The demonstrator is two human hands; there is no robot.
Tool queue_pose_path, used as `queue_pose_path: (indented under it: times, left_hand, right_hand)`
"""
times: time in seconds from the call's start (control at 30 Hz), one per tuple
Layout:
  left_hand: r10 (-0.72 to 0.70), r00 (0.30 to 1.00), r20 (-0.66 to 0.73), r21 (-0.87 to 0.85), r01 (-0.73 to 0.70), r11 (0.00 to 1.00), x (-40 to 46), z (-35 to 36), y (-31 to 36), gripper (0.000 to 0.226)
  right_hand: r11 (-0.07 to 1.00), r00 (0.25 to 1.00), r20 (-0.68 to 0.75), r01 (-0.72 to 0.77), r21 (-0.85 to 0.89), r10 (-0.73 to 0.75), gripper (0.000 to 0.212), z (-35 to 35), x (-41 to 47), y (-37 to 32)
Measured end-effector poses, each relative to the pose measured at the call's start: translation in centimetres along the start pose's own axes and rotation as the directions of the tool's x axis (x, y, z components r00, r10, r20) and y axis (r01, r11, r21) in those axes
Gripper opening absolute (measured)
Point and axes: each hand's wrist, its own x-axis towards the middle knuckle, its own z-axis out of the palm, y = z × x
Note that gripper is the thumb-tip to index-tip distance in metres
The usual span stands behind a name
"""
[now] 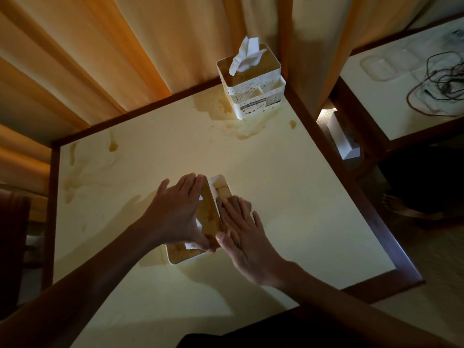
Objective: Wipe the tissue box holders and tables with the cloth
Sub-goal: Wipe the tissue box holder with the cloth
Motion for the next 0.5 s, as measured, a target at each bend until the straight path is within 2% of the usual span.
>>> queue_pose_path:
  times: [0.1,0.23,0.4,0.5]
  left_hand:
    - [0.001,1.0,0.017,0.011,-0.001,1.0,0.0,-0.1,0.1,0.159]
    - [-0.002,0.999,0.037,0.018,0.002,1.0,0.0,-0.3,0.1,0.158]
    - [0.012,1.0,0.007,-0.007,-0.012,1.0,0.0,0.0,0.0,0.158]
    - [0.037,0.999,0.002,-0.069,-0.037,0.997,-0.1,0.0,-0.2,0.152]
  right_hand:
    - [0.999,1.0,0.029,0.001,-0.039,0.0,0.094,0.4,-2.3,-0.1]
    - [0.998,0.999,0.026,0.034,-0.053,-0.032,0.087,0.7,-2.7,0.1]
    - [0.993,0.996,-0.01,0.09,-0.071,-0.091,0.091,-0.7,1.6,-0.5]
    - [0.986,0.987,0.005,0.163,-0.047,-0.163,0.079,-1.7,5.7,-1.4]
